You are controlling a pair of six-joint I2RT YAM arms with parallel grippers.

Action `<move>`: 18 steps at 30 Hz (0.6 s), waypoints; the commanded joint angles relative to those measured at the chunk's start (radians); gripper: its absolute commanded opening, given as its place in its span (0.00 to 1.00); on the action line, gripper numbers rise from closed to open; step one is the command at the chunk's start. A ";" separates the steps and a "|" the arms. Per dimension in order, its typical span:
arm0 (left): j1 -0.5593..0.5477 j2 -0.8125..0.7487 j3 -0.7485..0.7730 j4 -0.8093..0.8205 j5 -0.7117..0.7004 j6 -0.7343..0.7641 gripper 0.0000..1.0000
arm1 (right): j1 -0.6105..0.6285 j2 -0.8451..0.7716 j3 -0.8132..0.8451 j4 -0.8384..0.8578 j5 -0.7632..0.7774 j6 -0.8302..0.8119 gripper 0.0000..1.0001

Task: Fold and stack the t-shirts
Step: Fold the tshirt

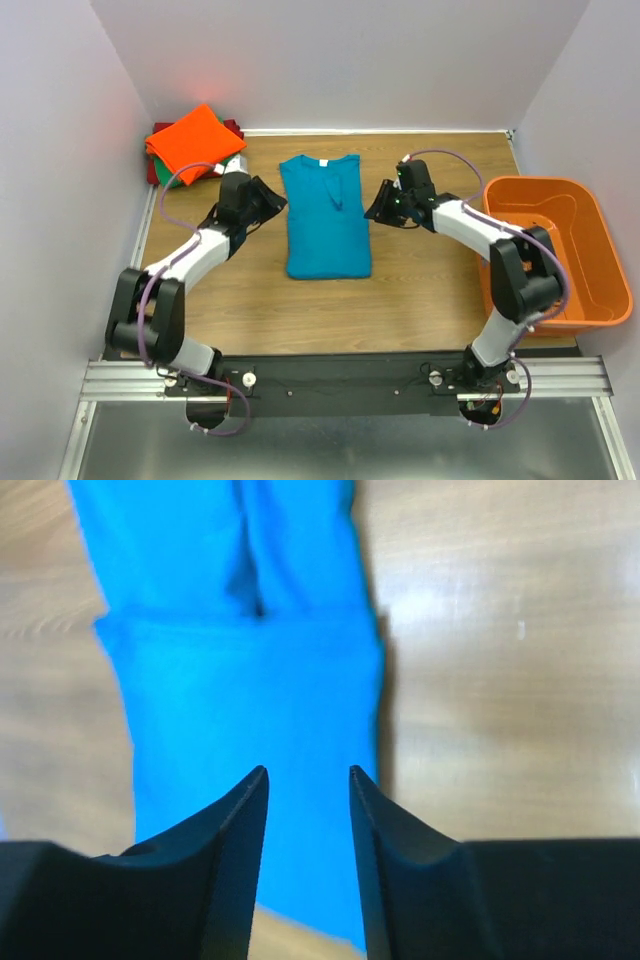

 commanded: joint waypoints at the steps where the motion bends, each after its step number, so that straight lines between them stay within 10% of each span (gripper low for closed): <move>1: -0.009 -0.141 -0.168 -0.085 -0.086 0.018 0.36 | 0.006 -0.121 -0.136 -0.022 -0.086 0.000 0.47; 18: -0.155 -0.408 -0.541 -0.030 -0.100 -0.050 0.48 | 0.058 -0.348 -0.609 0.217 -0.188 0.199 0.47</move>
